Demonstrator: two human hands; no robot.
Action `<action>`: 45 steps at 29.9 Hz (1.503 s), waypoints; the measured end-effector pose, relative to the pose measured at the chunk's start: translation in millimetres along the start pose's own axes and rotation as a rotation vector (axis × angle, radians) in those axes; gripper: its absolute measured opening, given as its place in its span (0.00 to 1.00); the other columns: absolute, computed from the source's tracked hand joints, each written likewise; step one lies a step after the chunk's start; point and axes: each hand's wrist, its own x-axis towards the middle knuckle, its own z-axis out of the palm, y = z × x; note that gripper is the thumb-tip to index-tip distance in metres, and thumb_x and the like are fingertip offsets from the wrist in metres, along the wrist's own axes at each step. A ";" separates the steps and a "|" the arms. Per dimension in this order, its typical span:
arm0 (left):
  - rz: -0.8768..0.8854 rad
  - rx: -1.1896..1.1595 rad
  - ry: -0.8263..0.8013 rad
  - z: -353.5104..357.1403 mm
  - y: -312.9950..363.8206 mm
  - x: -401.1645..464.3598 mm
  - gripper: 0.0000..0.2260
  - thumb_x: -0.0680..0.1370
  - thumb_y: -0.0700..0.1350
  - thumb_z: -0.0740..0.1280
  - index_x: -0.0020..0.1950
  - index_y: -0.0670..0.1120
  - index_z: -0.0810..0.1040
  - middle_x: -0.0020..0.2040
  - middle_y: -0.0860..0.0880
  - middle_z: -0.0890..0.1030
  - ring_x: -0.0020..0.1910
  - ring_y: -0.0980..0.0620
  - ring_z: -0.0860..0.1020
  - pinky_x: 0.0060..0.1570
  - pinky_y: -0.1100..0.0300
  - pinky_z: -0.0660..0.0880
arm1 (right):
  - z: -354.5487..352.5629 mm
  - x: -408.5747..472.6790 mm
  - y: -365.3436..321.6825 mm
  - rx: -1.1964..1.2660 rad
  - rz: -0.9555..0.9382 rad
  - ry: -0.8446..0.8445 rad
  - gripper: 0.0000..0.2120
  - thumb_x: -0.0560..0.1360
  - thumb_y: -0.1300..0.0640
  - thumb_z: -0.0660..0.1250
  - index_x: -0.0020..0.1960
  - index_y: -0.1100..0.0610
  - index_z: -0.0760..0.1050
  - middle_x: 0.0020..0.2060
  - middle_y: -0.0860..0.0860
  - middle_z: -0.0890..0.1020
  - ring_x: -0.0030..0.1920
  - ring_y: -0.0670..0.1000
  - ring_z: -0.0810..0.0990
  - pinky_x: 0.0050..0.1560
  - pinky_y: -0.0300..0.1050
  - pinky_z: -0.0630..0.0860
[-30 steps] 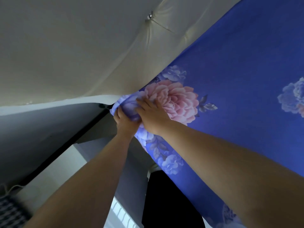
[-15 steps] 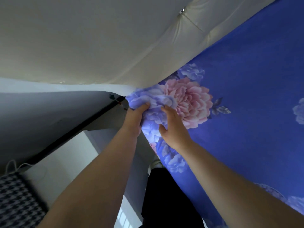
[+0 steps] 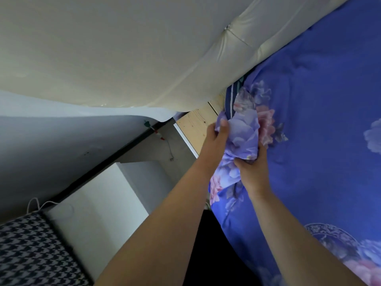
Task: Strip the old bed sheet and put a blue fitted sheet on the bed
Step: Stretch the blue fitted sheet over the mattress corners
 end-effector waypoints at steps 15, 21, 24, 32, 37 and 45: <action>-0.353 -0.219 0.560 -113.0 -65.0 71.6 0.26 0.79 0.62 0.52 0.67 0.46 0.72 0.62 0.45 0.77 0.62 0.44 0.76 0.62 0.51 0.71 | 89.9 16.3 25.2 -0.876 -0.238 -0.644 0.32 0.73 0.44 0.66 0.74 0.42 0.59 0.74 0.51 0.58 0.73 0.52 0.60 0.68 0.50 0.66; 0.333 1.076 0.434 -72.0 -43.5 34.8 0.13 0.79 0.47 0.59 0.62 0.48 0.74 0.64 0.46 0.73 0.64 0.41 0.68 0.56 0.53 0.67 | 87.0 19.1 16.0 -0.629 -0.174 -0.602 0.13 0.75 0.64 0.58 0.55 0.57 0.77 0.56 0.56 0.80 0.52 0.54 0.77 0.44 0.44 0.68; 0.174 1.482 0.122 -82.3 -60.2 50.4 0.30 0.78 0.59 0.57 0.78 0.57 0.49 0.79 0.52 0.47 0.77 0.42 0.47 0.71 0.47 0.57 | 40.7 5.1 37.2 -0.525 -0.272 -0.208 0.14 0.72 0.65 0.58 0.51 0.56 0.79 0.53 0.52 0.80 0.54 0.54 0.77 0.49 0.47 0.73; -0.077 1.525 0.157 -69.5 -59.3 52.5 0.34 0.80 0.54 0.58 0.77 0.57 0.37 0.77 0.50 0.34 0.76 0.38 0.41 0.72 0.41 0.53 | -49.8 -40.2 115.8 -0.971 -0.445 -0.204 0.22 0.70 0.56 0.57 0.62 0.50 0.76 0.66 0.52 0.74 0.67 0.58 0.72 0.63 0.56 0.71; 0.292 1.629 0.074 -6.7 -88.6 -5.1 0.31 0.76 0.43 0.61 0.77 0.54 0.54 0.78 0.47 0.51 0.76 0.42 0.54 0.68 0.45 0.61 | -66.4 -83.3 116.3 -0.769 -0.450 -0.359 0.16 0.68 0.55 0.56 0.46 0.51 0.81 0.53 0.49 0.82 0.54 0.55 0.81 0.50 0.50 0.79; 0.365 1.741 -0.285 83.3 -186.2 -131.7 0.22 0.79 0.50 0.61 0.72 0.51 0.64 0.75 0.48 0.60 0.72 0.44 0.60 0.64 0.49 0.66 | -174.3 -156.2 157.8 -0.591 0.028 -0.039 0.10 0.78 0.58 0.60 0.54 0.52 0.78 0.51 0.52 0.83 0.52 0.55 0.80 0.52 0.47 0.74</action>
